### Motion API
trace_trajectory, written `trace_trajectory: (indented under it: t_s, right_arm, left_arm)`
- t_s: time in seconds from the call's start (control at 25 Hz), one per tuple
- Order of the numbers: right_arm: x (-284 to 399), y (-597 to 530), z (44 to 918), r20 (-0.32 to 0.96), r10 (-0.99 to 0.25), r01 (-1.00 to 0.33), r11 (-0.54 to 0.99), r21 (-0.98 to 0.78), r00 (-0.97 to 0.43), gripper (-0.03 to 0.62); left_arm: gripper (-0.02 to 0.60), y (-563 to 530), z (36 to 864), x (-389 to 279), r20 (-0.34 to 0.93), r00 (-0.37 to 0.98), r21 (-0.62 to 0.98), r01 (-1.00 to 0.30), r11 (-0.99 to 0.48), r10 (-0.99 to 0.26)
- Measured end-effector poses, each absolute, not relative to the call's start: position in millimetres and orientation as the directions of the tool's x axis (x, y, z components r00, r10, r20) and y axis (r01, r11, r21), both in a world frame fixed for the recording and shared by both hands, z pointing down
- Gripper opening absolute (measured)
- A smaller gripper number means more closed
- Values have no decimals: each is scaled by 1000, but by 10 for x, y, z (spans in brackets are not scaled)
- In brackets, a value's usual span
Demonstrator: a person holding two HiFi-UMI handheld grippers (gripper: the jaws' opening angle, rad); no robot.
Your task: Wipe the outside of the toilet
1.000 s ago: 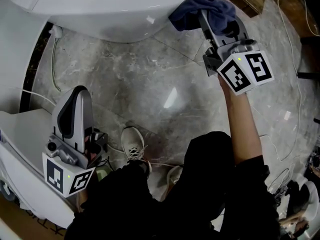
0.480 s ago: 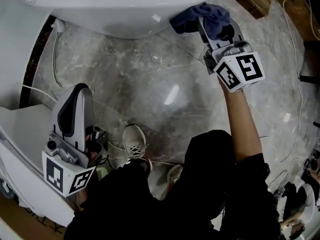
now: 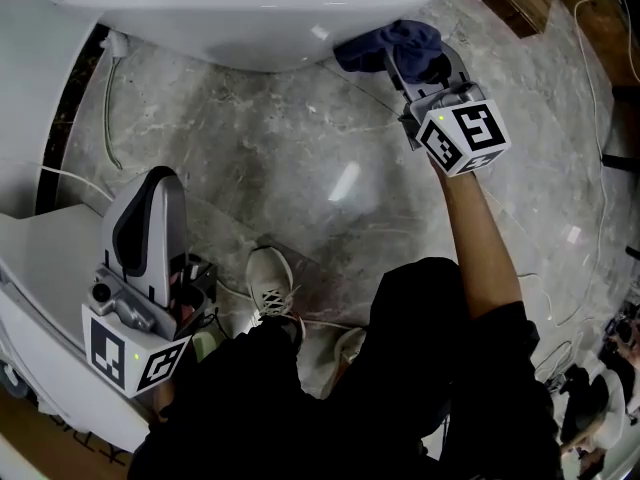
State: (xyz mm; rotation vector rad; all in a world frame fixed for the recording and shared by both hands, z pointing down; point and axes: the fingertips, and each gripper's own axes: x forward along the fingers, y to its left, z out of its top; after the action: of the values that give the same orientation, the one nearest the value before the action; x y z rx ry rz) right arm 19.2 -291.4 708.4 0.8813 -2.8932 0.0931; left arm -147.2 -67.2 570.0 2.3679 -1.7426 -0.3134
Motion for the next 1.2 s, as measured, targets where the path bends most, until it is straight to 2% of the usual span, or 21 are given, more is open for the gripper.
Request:
trace_trajectory:
  t_s: [0.72, 1.04, 1.2]
  right_arm:
    - [-83, -3020, 8352, 398, -509, -552, 834, 10, -763, 121]
    - [-184, -3085, 8949, 559, -486, -589, 808, -6, -672, 120]
    - [-257, -3017, 9333, 670, -422, -613, 787, -63, -611, 120]
  left_arm:
    - [11, -687, 5768, -1525, -39, 293, 281, -914, -292, -955]
    - [11, -681, 5796, -1581, -39, 283, 296, -913, -282, -958]
    - [11, -661, 5828, -1636, -35, 276, 309, -911, -272, -961]
